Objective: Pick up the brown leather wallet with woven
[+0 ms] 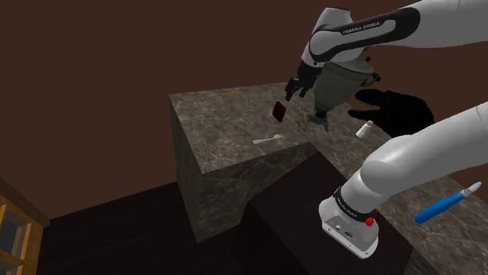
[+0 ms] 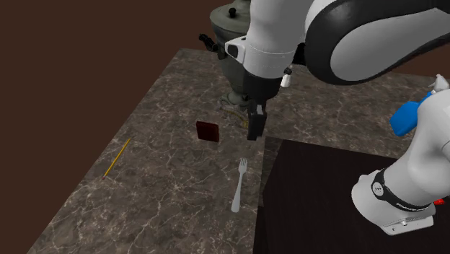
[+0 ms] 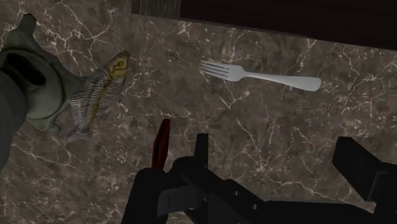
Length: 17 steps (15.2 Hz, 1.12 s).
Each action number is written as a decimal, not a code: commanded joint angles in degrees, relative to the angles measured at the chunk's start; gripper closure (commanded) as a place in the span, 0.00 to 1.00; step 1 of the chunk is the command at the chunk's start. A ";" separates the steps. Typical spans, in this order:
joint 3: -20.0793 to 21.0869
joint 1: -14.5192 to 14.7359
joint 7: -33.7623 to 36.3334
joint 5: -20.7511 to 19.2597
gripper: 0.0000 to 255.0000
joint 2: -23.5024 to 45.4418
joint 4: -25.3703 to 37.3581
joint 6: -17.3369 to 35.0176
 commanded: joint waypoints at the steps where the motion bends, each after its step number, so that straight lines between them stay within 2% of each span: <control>1: -1.24 -0.31 -1.75 -0.05 0.00 3.97 0.97 2.96; 5: -3.57 -0.80 -5.60 0.92 0.00 12.48 3.66 8.54; 10: -5.58 -1.74 -11.14 4.01 0.00 23.63 8.70 14.17; 16: -5.73 -4.54 -17.91 9.05 0.00 37.17 17.13 18.55; 17: -5.63 -4.65 -17.92 9.03 0.00 37.24 17.19 18.57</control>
